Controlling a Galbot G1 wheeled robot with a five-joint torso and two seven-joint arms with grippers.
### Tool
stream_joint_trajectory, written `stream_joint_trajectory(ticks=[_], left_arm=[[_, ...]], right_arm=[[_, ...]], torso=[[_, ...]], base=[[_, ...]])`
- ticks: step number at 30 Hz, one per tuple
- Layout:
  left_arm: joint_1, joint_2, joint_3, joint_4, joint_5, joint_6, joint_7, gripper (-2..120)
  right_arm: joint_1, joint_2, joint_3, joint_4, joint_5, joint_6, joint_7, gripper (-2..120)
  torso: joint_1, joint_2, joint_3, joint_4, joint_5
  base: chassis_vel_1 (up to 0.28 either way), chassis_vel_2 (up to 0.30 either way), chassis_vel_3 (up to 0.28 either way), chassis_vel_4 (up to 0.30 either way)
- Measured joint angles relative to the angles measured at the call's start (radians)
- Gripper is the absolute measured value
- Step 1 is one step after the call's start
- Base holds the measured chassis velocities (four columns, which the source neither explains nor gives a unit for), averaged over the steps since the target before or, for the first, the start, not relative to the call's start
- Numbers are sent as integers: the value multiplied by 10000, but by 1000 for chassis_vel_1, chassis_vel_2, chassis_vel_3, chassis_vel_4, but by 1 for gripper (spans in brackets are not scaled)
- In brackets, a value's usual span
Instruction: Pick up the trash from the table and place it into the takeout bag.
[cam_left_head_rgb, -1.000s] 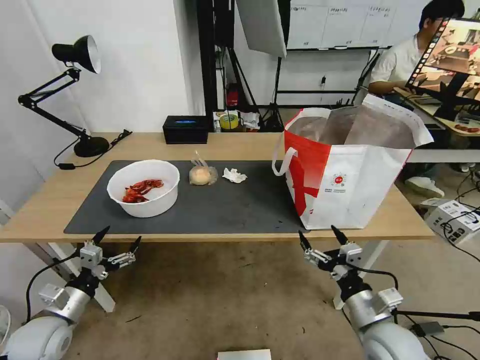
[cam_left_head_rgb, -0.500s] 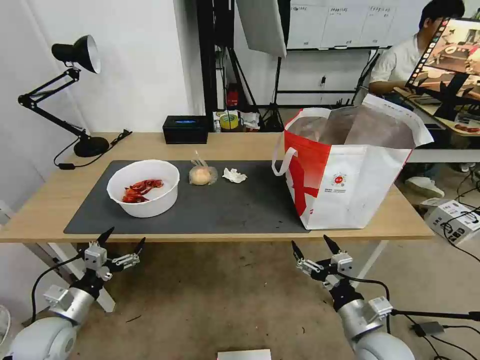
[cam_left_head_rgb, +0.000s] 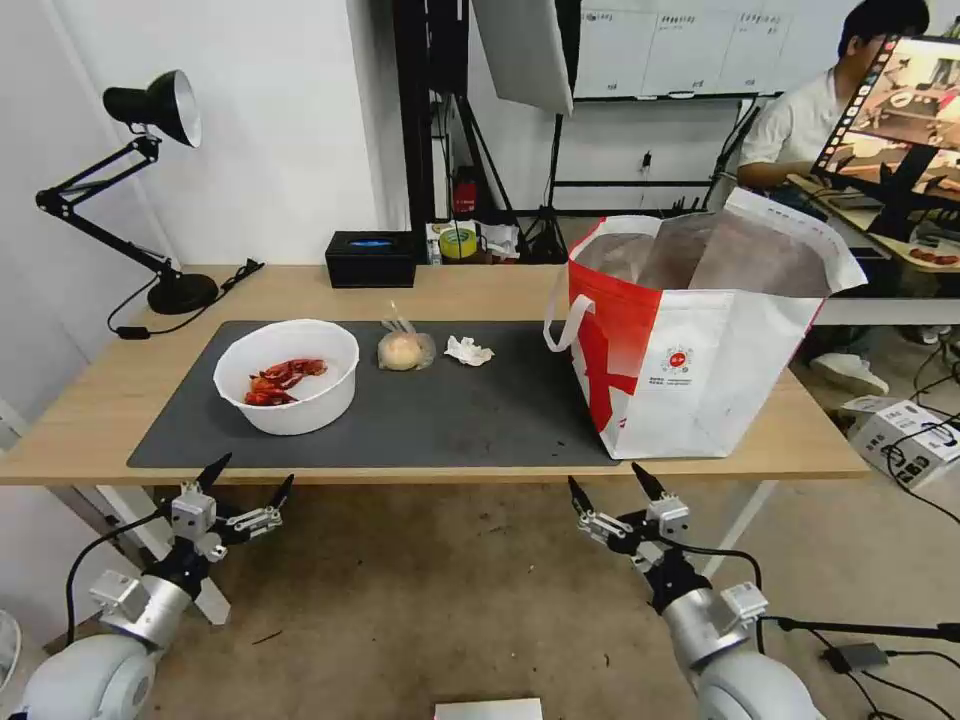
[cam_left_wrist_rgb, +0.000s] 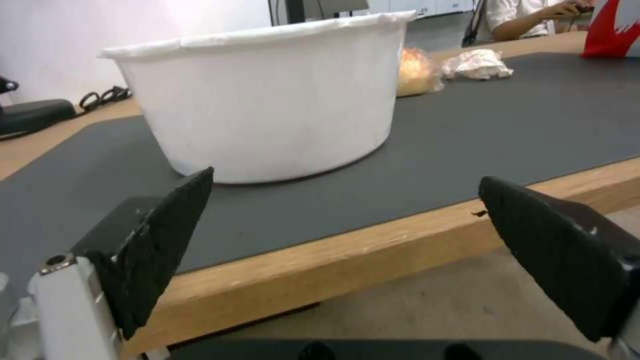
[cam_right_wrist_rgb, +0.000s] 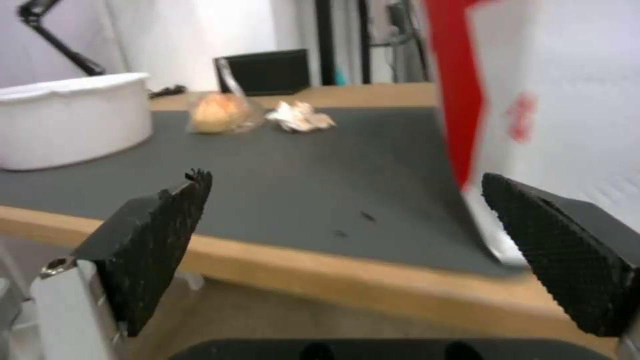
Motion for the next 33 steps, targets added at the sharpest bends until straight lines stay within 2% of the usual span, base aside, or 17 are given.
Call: stream_joint_trajectory(ticks=[12, 21, 25, 30, 33], left_arm=[[-1, -49, -32, -183, 22, 21, -14, 100], [16, -124, -27, -265, 76, 53, -21, 100], [-8, -172, 29, -265, 147, 70, -32, 100], [-39, -148, -9, -248, 168, 76, -41, 100], [-15, -63, -61, -241, 168, 77, -47, 100]], right_arm=[[2385, -663, -1867, -154, 389, -931, 268, 100], [4862, -822, -3409, -974, 1150, -1477, 541, 100], [5905, -589, -4216, -1446, 1377, -1796, 891, 100], [6555, -222, -4737, -1791, 1567, -2109, 1449, 100], [7185, 285, -5170, -2198, 1699, -2525, 2258, 100]], torso=[[0, -1, 1, 0, 0], [1, 0, 1, 1, -1], [1, -1, 1, 1, -1], [1, -1, 1, 0, -1], [1, -1, 1, 1, -1]], base=[[0, 0, 0, 0], [0, 0, 0, 0], [0, 0, 0, 0], [0, 0, 0, 0], [0, 0, 0, 0]])
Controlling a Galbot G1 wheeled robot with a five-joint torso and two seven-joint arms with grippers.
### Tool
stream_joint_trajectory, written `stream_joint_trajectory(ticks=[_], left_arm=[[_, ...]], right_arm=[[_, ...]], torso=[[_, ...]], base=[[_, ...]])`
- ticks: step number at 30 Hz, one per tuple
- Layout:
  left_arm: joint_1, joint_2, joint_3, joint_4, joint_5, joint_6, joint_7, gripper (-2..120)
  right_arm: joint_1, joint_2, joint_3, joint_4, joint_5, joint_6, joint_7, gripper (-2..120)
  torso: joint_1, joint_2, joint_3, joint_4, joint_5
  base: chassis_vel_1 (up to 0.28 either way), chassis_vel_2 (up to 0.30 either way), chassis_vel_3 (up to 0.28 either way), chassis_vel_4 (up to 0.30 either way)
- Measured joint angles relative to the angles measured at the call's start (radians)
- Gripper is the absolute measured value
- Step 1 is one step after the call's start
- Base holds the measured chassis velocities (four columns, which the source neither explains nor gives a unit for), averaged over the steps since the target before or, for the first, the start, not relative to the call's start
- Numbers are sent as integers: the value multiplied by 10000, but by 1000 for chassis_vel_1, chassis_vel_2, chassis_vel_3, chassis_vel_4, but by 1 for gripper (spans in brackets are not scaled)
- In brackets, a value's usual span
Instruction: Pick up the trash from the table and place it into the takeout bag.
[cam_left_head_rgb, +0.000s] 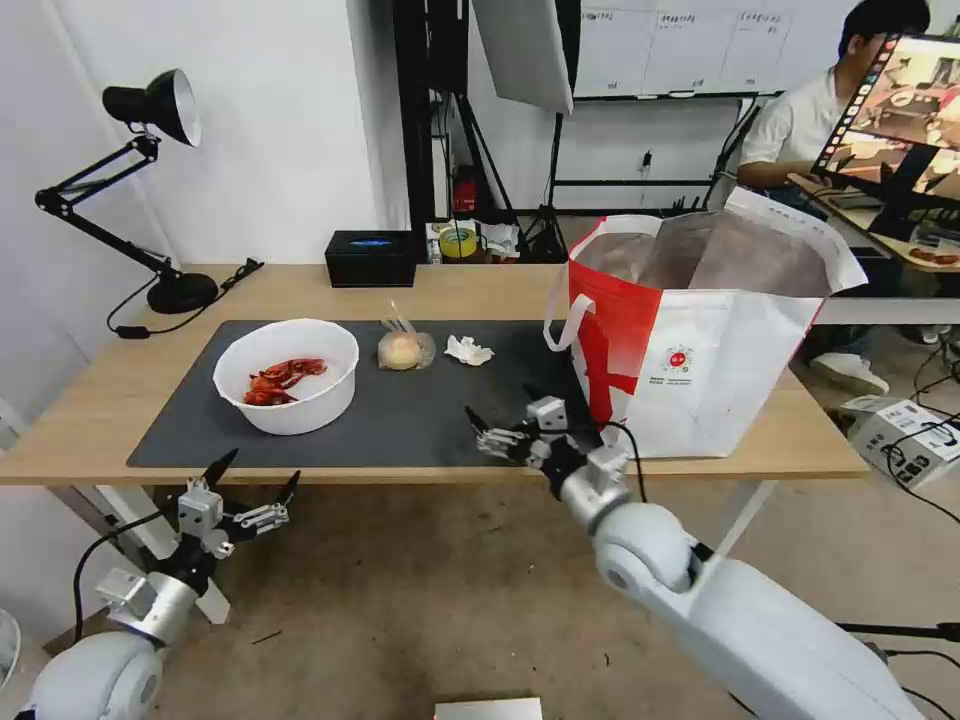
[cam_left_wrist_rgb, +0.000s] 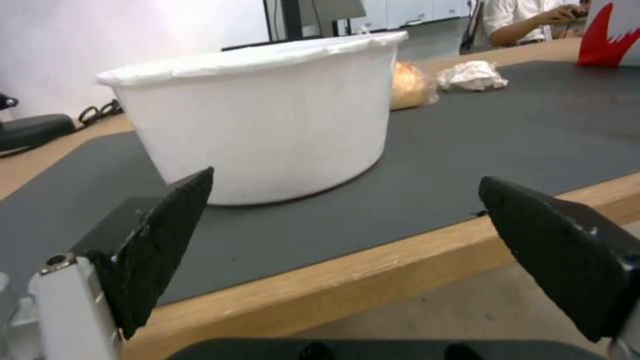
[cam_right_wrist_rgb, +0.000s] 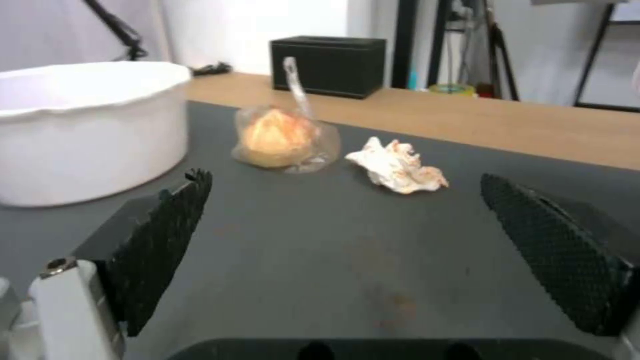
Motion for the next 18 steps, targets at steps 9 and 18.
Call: stream_joint_trajectory(ticks=[9, 18], left_arm=[[23, -69, 48, -55, 76, 16, -19, 100], [65, -92, 46, -139, 155, 21, -25, 100]], right_arm=[[738, 880, -371, -589, 100, -849, 1539, 100], [1481, 1734, -689, -1291, 295, -1460, 2808, 100]], torso=[[0, 0, -1, -1, -1], [0, 0, -1, -1, -1]], base=[[0, 0, 0, 0], [0, 0, 0, 0]])
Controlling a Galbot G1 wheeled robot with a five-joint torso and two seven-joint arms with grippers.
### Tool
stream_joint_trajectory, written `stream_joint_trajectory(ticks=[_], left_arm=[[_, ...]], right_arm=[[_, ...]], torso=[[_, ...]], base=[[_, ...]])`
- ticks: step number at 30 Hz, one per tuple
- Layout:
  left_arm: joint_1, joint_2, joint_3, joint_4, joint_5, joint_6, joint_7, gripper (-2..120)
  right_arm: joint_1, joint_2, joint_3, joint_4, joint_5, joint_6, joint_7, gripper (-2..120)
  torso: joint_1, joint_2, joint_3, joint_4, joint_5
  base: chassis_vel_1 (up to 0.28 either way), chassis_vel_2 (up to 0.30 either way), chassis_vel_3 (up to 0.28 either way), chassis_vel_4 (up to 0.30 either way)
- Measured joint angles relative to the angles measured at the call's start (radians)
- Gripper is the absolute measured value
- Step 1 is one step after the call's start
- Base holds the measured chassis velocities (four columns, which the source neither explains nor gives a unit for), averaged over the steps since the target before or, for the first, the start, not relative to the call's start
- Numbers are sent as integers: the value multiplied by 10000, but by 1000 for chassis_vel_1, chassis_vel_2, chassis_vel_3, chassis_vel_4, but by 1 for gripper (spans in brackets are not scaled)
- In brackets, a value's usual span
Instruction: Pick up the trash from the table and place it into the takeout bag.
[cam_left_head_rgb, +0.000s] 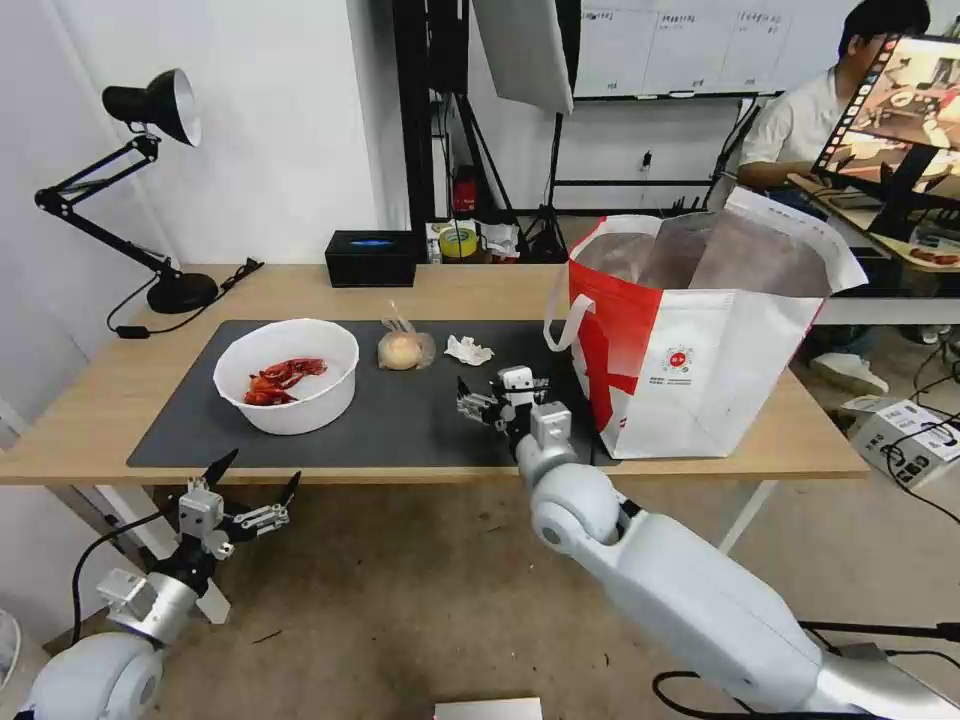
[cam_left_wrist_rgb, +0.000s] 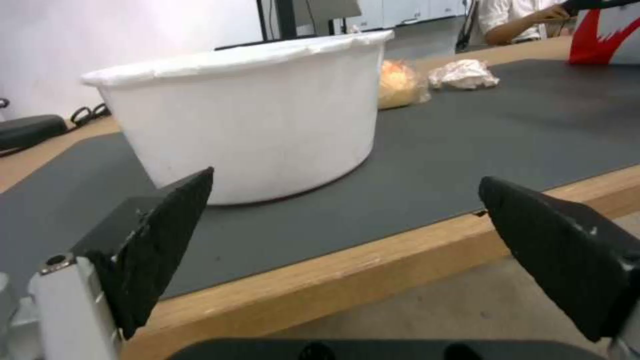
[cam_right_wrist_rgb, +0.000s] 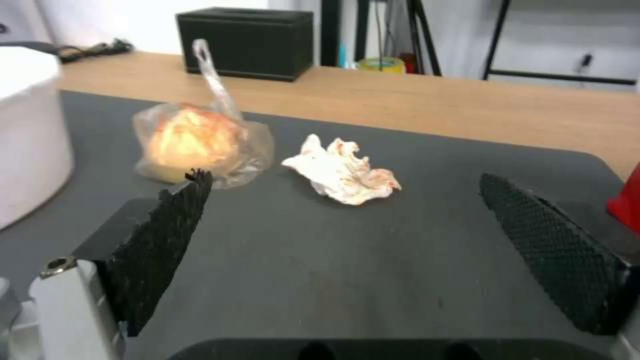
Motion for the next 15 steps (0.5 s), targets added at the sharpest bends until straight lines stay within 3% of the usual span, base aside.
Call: stream_joint_trajectory(ticks=[15], left_arm=[[28, -159, 46, -37, 158, 1, -4, 100]], right_arm=[[1170, 1663, -205, -2127, 472, -566, 1609, 100]], torso=[[0, 1, 0, 1, 0]], base=[[0, 0, 0, 0]])
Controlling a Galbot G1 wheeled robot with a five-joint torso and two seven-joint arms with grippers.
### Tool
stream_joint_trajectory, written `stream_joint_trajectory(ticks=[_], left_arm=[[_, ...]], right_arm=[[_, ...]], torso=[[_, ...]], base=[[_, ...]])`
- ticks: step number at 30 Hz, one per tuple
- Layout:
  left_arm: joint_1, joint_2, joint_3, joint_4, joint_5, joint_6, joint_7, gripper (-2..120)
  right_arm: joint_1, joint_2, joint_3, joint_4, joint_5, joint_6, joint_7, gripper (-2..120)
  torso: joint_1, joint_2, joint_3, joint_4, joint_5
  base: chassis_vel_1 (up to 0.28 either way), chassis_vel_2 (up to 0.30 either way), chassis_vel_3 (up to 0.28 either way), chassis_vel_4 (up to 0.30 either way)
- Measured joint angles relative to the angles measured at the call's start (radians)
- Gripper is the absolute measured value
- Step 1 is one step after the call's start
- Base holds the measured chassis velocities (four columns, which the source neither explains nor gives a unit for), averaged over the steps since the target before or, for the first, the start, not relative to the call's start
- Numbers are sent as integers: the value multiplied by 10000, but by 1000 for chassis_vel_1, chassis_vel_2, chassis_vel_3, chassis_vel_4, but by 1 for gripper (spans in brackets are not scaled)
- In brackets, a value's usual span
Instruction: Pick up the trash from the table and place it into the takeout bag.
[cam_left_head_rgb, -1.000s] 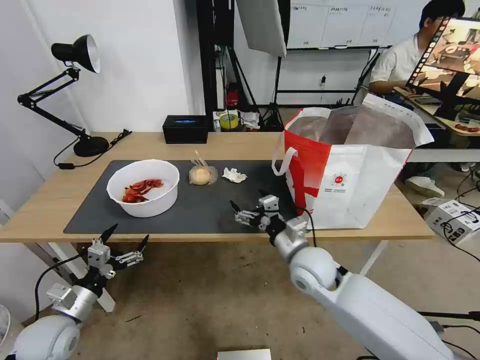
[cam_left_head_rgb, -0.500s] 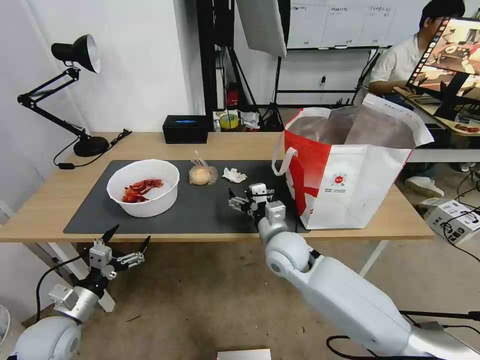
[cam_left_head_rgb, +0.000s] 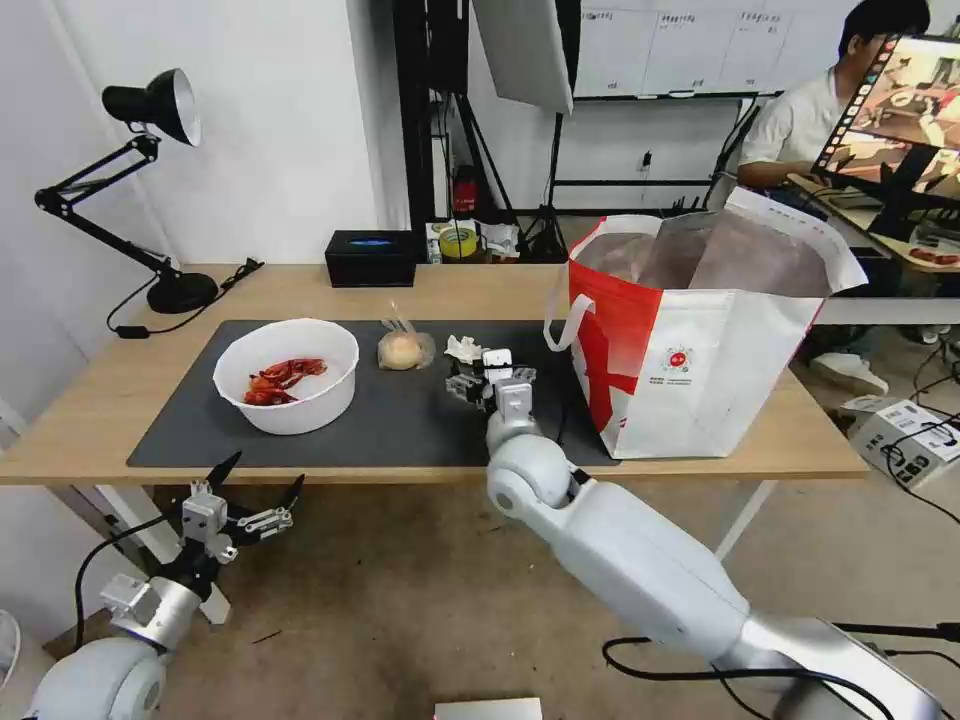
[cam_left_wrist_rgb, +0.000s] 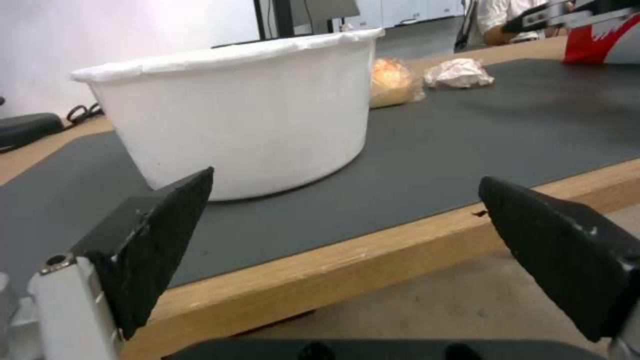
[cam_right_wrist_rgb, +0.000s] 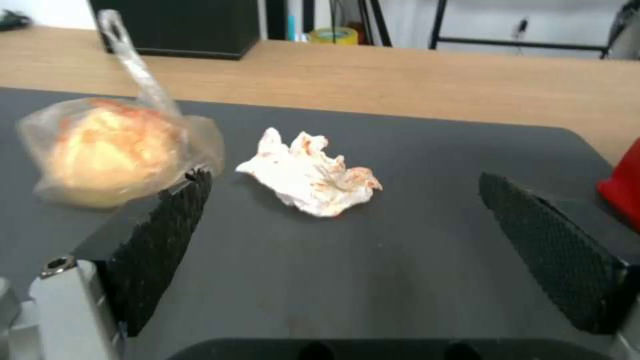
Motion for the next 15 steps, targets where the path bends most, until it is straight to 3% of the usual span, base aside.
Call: stream_joint_trajectory(ticks=[15], left_arm=[[-48, 17, 56, 57, 149, -23, 32, 100]], right_arm=[[1241, 1490, 50, -2929, 27, -3, -156, 100]], torso=[[0, 0, 0, 0, 0]], base=[[0, 0, 0, 0]])
